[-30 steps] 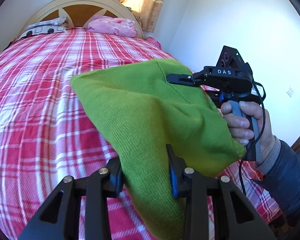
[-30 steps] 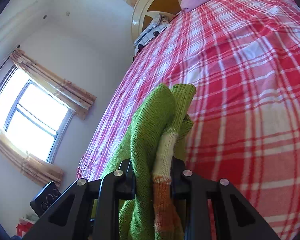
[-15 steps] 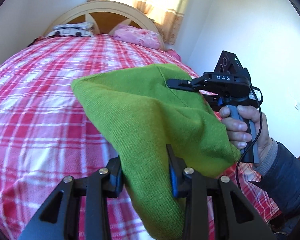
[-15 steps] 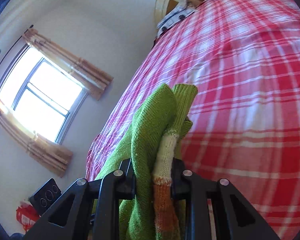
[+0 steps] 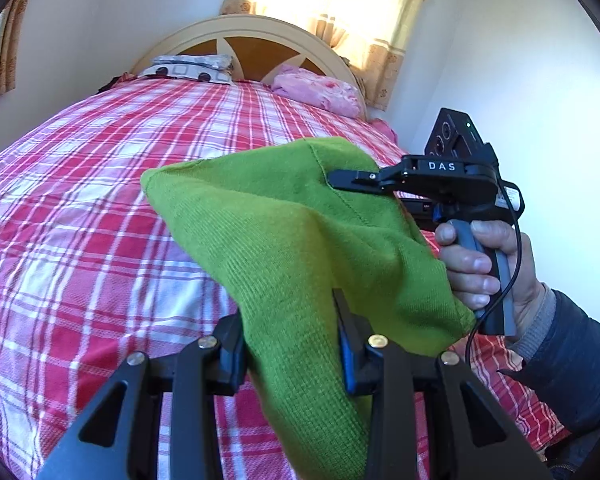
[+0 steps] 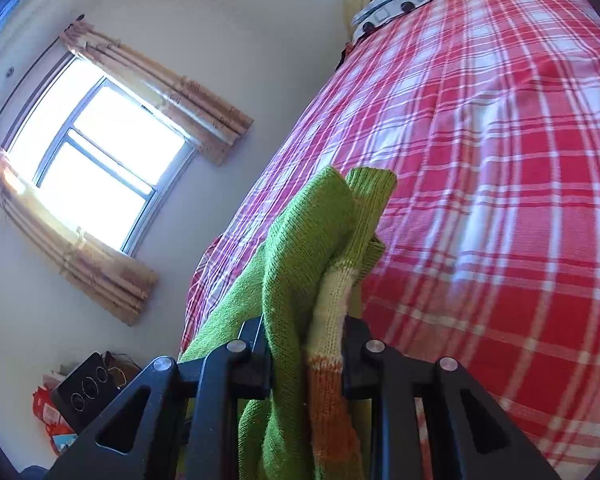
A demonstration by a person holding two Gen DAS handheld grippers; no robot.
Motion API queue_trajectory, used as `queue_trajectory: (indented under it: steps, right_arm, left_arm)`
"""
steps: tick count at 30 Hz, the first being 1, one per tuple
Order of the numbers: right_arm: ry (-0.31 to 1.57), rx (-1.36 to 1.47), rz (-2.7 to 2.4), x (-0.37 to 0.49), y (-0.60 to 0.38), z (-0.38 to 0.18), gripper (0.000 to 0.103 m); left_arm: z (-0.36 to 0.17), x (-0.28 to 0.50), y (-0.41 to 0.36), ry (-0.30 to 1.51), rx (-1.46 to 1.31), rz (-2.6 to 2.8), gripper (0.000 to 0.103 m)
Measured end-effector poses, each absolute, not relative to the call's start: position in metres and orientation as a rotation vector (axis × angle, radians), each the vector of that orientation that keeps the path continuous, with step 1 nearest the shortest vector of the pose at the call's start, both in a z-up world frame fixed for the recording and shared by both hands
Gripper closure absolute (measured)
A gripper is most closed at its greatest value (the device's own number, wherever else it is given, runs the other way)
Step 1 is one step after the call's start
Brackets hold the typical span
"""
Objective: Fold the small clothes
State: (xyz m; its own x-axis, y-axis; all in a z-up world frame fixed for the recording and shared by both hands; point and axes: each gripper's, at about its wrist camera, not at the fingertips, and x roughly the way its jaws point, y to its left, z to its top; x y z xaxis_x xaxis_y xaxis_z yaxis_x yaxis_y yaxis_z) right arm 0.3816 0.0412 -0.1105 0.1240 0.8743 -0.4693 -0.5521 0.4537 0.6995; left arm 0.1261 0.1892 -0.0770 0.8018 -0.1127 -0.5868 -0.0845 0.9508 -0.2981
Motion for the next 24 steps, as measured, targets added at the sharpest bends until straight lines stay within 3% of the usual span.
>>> queue_trajectory:
  steps: [24]
  right_arm:
    - [1.059,0.311,1.157,0.372,0.132,-0.124,0.079]
  left_arm:
    - [-0.088,0.082,0.228,0.648,-0.326,0.080,0.067]
